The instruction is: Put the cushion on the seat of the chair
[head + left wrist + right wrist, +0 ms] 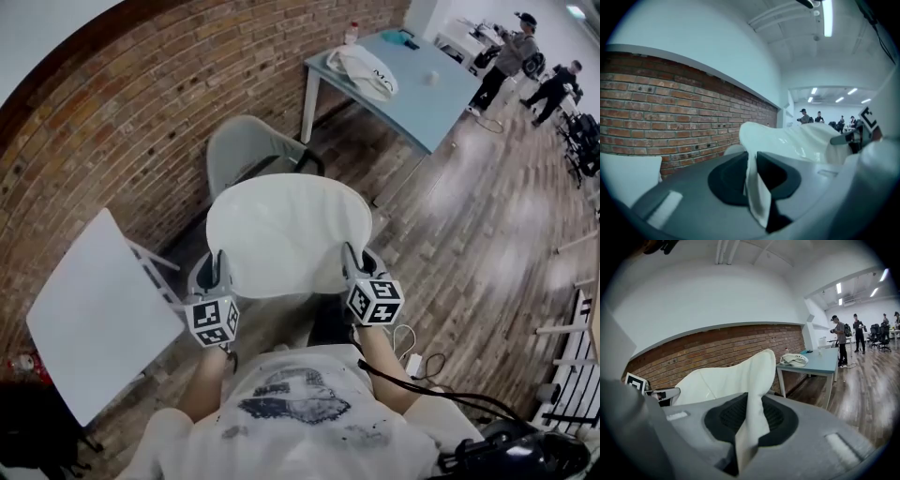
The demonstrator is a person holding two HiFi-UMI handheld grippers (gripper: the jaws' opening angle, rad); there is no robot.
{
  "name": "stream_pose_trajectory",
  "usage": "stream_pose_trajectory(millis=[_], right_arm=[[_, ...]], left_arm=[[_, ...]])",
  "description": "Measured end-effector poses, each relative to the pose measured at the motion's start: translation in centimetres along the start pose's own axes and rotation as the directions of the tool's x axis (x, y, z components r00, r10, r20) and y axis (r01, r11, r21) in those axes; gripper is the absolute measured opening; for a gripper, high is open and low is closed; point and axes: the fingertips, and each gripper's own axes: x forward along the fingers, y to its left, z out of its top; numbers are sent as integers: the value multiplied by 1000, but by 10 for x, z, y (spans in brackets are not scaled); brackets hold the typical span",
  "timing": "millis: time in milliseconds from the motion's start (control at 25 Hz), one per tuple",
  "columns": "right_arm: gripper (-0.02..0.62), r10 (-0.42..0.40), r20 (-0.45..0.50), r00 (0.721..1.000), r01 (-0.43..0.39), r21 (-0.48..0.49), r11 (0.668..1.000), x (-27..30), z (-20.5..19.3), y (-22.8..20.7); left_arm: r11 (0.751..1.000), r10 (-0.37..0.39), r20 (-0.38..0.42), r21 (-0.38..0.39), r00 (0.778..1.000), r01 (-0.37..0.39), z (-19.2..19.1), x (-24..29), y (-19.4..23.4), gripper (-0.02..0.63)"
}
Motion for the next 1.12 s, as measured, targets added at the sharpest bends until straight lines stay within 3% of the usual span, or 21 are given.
stream_pose_trajectory(millis=[320,520,720,920,1120], right_arm=[[51,156,-105,982,-160,-35,986,114,30,-68],[51,269,-203,942,-288,-73,955,190,52,-122],[51,371,-283,885,-410,-93,907,251,64,-152],[51,426,-327,844,-473,-77,878,287,62,-156],[51,437,-361,824,-491,-67,869,316,46,-160]], left_arm=[[983,172,-65,-50,983,-175,-6,84,-23,49],[946,297,-125,-99,947,-310,-15,147,-52,49],[889,411,-184,-137,893,-438,-25,179,-77,49],[852,474,-215,-132,854,-506,-30,196,-76,49],[832,505,-229,-125,832,-540,-43,214,-71,49]])
